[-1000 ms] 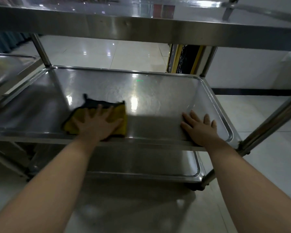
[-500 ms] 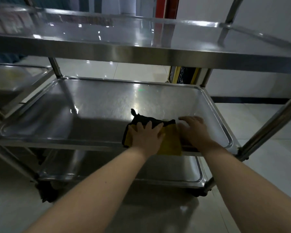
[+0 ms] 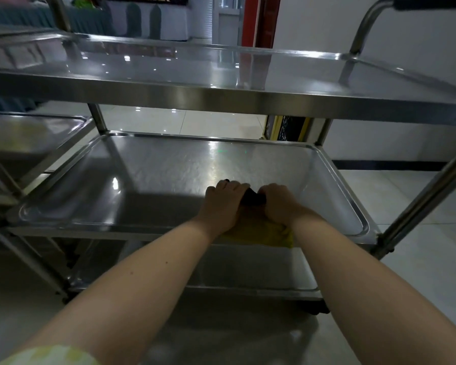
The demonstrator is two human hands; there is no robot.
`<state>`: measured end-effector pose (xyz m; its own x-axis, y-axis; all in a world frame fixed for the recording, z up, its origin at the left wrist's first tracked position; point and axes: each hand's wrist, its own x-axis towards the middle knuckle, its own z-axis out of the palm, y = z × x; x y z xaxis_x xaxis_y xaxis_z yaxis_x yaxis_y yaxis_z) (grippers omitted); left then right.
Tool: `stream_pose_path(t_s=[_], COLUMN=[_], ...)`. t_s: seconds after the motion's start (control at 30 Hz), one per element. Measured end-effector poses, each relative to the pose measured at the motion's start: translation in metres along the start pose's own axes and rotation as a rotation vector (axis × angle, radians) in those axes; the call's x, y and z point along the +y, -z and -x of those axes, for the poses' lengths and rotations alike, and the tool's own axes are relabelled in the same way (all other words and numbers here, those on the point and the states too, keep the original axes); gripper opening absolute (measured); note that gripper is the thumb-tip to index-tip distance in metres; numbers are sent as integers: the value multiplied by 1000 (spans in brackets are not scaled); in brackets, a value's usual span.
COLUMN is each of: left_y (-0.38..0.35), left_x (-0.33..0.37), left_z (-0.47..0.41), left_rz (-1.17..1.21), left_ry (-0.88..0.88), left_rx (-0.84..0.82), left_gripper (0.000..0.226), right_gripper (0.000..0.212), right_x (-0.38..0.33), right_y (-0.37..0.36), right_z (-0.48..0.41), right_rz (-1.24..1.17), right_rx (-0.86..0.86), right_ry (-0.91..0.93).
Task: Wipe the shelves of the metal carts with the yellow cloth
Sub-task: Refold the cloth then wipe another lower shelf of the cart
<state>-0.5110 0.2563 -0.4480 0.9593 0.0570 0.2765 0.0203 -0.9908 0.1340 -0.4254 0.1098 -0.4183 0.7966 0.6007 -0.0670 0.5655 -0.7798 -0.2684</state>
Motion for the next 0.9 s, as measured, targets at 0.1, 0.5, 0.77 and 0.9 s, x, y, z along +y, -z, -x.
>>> stream_pose_path(t_s=[0.1, 0.5, 0.77, 0.9], left_y=[22, 42, -125, -193], left_x=[-10, 47, 64, 61], left_z=[-2, 95, 167, 165], left_rz=[-58, 142, 353, 417], left_ry=[-130, -365, -138, -56], left_rx=[-3, 177, -350, -384], left_gripper=[67, 29, 30, 29], right_gripper=[34, 26, 25, 42], right_x=[-12, 12, 78, 103], right_y=[21, -17, -205, -258], right_z=[28, 169, 195, 175], right_rz=[-4, 50, -160, -242], right_rx=[95, 541, 226, 143], right_ry=[68, 321, 147, -6])
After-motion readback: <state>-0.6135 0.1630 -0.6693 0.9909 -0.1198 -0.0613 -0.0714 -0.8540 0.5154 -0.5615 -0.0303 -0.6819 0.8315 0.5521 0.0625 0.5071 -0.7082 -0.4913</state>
